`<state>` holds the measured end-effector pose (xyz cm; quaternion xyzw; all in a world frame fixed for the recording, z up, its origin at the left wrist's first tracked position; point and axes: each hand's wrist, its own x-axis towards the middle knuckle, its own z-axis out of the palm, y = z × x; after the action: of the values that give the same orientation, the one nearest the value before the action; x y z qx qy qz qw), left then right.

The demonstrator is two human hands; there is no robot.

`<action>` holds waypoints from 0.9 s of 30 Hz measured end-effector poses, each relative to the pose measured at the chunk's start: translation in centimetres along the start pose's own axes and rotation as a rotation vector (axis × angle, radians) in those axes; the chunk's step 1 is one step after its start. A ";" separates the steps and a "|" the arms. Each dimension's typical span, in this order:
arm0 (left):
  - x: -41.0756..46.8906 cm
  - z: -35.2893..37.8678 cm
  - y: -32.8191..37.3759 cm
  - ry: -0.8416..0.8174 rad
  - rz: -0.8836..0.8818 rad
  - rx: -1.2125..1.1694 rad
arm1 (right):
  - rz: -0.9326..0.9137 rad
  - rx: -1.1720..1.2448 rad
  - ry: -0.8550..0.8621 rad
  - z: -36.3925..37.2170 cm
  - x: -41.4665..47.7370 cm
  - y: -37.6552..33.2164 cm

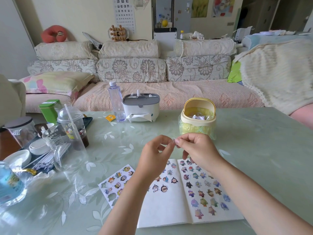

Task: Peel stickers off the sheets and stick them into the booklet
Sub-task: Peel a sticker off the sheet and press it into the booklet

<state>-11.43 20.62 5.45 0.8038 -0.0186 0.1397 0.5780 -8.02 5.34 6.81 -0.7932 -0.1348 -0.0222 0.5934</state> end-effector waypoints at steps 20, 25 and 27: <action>1.9 1.0 -1.0 -0.036 -0.113 -0.088 | 0.043 -0.085 0.091 -0.4 0.4 1.5; 3.4 1.4 -1.8 0.002 -0.118 -0.116 | 0.117 -0.001 0.201 -0.8 2.4 2.1; 4.1 1.4 -2.1 0.023 -0.137 -0.108 | 0.093 -0.035 0.269 -1.3 3.8 1.9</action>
<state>-6.85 20.59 4.11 0.7692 0.0355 0.1080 0.6288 -3.78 4.32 6.13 -0.7987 -0.0168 -0.1033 0.5925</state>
